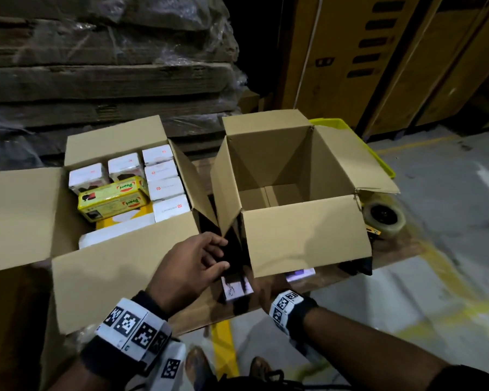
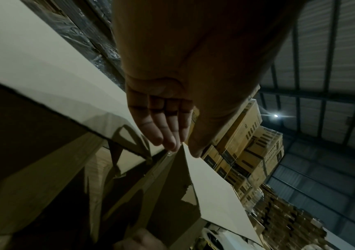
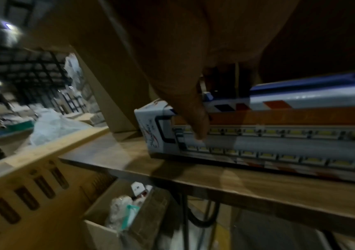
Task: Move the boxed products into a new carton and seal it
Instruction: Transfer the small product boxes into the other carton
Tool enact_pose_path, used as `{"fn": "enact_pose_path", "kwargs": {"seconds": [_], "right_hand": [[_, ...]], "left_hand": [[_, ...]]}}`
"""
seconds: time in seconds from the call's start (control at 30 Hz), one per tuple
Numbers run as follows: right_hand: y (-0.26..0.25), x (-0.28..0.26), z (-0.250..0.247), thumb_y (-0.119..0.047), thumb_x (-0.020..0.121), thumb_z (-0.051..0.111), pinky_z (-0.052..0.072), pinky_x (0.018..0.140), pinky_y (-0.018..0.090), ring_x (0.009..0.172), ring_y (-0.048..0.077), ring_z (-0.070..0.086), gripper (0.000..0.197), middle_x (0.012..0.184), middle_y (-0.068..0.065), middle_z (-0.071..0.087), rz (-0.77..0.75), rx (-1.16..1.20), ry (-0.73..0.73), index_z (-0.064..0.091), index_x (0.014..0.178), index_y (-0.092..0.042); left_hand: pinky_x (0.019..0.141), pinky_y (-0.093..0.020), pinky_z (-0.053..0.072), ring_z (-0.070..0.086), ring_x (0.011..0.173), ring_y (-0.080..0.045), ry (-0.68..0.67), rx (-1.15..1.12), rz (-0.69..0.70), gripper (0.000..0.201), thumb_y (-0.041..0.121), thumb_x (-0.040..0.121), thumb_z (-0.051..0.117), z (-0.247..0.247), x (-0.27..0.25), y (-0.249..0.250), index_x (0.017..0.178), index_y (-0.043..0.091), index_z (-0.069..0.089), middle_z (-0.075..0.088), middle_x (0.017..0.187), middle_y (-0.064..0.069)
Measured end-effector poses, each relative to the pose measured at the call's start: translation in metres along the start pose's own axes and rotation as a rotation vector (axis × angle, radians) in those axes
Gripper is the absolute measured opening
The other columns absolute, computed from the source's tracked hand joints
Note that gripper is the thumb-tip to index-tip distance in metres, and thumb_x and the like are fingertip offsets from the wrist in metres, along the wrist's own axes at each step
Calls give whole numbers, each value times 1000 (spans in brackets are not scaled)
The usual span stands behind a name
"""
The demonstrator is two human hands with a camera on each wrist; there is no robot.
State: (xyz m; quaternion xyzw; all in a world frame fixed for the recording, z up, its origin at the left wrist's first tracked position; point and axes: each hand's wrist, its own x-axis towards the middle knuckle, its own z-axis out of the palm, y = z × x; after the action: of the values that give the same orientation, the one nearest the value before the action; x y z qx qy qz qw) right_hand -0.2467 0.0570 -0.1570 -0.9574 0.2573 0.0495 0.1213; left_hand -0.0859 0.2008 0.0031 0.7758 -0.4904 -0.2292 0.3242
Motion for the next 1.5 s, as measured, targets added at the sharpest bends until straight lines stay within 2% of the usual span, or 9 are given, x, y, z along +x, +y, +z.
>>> {"fn": "enact_pose_path", "kwargs": {"seconds": [0.1, 0.2, 0.37, 0.53, 0.93, 1.07, 1.23, 1.4, 1.5], "right_hand": [[-51, -30, -51, -34, 79, 50, 41, 39, 20, 44, 11, 59, 43, 56, -4, 62, 105, 25, -254, 69, 118, -30], [-62, -38, -70, -15, 83, 58, 51, 70, 38, 86, 36, 65, 64, 107, 13, 63, -43, 80, -131, 35, 142, -18], [-71, -61, -106, -30, 81, 68, 49, 83, 36, 107, 18, 58, 57, 122, -7, 49, -187, 439, 20, 38, 130, -31], [-84, -80, -146, -41, 81, 64, 42, 94, 19, 116, -7, 47, 55, 124, -19, 50, -288, 677, 69, 38, 130, -45], [-122, -23, -217, -31, 80, 70, 44, 98, 32, 118, 5, 51, 67, 128, -6, 53, -486, 662, 79, 40, 140, -32], [-147, 14, -239, -36, 79, 74, 45, 97, 37, 113, 9, 52, 67, 119, -7, 54, -520, 587, 67, 41, 138, -33], [-180, 55, -260, -43, 77, 76, 42, 100, 33, 119, 9, 48, 76, 131, -5, 52, -546, 482, 95, 38, 141, -27], [-173, 100, -256, -45, 69, 82, 51, 82, 26, 98, 4, 58, 77, 118, -12, 57, -368, 359, 4, 39, 132, -32], [-158, 122, -244, -48, 64, 84, 51, 84, 28, 98, 6, 57, 72, 115, -11, 56, -255, 303, -39, 46, 123, -31]], "left_hand": [[71, -34, 57, 65, 76, -4, 29, 0, -8, 34, 24, 80, 81, -4, -6, 1, 109, 32, 65, 68, 88, 14], [71, -35, 57, 66, 77, -5, 68, -8, -18, 33, 24, 80, 80, -13, -12, 0, 109, 29, 66, 69, 88, 13], [71, -32, 57, 67, 81, -10, 145, -147, 12, 24, 22, 83, 78, -33, -25, 1, 105, 24, 68, 71, 87, 8], [78, -22, 55, 66, 96, -5, 196, -211, 18, 32, 47, 84, 68, -55, -33, 4, 106, 24, 70, 72, 98, 11], [74, -26, 57, 70, 98, -14, 310, -585, 3, 82, 92, 72, 36, -117, -46, -6, 112, 29, 70, 73, 106, 0], [89, -46, 57, 69, 106, -16, 315, -600, 28, 73, 78, 68, 66, -148, -42, -20, 120, 27, 65, 70, 119, 2], [77, -31, 56, 71, 94, -17, 452, -564, 127, 41, 39, 75, 77, -180, -43, -32, 111, 23, 65, 74, 106, -1], [84, -45, 58, 68, 102, -32, 539, -683, 54, 78, 65, 68, 76, -214, -23, -83, 119, 8, 57, 71, 112, -13], [86, -42, 58, 67, 107, -32, 514, -714, -7, 61, 53, 80, 74, -218, -16, -117, 118, 9, 58, 71, 113, -12]]}}
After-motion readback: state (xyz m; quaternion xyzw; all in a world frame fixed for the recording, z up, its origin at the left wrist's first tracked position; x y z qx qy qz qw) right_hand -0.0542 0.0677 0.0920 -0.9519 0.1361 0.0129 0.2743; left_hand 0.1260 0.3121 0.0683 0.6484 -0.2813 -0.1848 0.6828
